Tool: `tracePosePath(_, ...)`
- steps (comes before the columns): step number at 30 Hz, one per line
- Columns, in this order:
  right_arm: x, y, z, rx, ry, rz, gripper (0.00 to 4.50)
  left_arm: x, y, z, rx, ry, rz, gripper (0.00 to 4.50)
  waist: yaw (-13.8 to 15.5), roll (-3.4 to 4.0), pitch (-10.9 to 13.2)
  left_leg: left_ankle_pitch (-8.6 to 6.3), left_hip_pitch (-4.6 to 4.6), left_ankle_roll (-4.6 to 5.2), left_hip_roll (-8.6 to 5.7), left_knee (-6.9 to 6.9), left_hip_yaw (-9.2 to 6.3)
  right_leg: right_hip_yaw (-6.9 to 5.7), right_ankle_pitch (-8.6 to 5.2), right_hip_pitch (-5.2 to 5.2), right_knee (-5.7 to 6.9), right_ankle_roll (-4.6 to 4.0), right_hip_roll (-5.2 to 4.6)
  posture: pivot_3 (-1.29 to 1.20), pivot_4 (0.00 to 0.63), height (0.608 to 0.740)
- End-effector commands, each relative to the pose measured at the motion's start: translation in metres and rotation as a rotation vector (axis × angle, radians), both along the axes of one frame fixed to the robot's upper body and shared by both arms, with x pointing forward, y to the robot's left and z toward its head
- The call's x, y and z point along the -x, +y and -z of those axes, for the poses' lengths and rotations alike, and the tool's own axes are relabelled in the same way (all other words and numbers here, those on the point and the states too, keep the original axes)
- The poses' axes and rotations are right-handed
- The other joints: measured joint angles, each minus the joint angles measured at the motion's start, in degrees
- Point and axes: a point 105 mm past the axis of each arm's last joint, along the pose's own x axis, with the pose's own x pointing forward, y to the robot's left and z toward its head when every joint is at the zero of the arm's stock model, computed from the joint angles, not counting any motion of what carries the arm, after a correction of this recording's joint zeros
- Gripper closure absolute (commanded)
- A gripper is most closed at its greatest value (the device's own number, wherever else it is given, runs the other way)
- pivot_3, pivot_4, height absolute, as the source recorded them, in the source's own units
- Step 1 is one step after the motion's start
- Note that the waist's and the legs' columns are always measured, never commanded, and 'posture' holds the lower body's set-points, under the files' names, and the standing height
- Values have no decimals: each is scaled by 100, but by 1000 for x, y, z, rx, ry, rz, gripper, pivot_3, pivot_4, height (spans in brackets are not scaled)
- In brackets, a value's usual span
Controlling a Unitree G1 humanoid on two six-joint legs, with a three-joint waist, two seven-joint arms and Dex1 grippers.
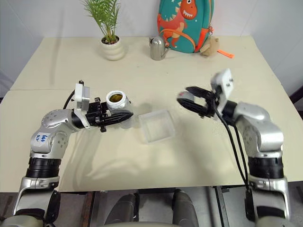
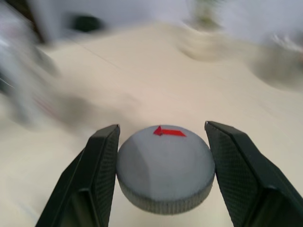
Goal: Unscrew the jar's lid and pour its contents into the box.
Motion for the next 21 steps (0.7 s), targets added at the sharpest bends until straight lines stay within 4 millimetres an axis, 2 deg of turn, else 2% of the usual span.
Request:
tracePosePath(1,-6,-52,30,63,-44,240,1990,1,5,-12,33,-33,-9,2587,2,0,0,0,3,0,-2,2,1,2,0,3,-1,1,-1,0,150,740)
tracePosePath(4,-7,-79,48,5,-47,392,1990,2,6,-15,47,-36,-1,2587,-34,0,0,1,11,1,-5,2,20,25,6,3,-1,8,-1,0,150,740)
tracePosePath(8,-7,-90,62,-45,-60,485,1990,1,5,-20,66,-44,3,2587,-116,0,1,2,63,3,-4,-16,42,49,9,29,-18,4,0,0,150,740)
tracePosePath(10,-6,-92,61,-88,-66,498,1233,0,5,-20,67,-43,2,2587,-146,0,1,6,70,5,-4,-18,42,54,9,30,-14,4,1,0,150,740)
tracePosePath(14,-1,-89,46,-122,-88,465,18,-1,3,-20,61,-36,6,2587,-146,0,0,8,73,7,-4,-17,45,59,10,31,-8,3,1,0,150,740)
tracePosePath(18,10,-82,22,-123,-96,371,18,-6,1,-20,42,-47,-15,2587,-135,1,1,7,72,7,-5,-18,46,61,10,30,-9,3,0,0,150,740)
tracePosePath(21,25,-55,-6,-103,-90,210,18,-16,-1,-20,-9,-63,-57,2587,-111,0,1,6,71,9,-5,-18,47,61,10,29,-11,4,1,0,150,740)
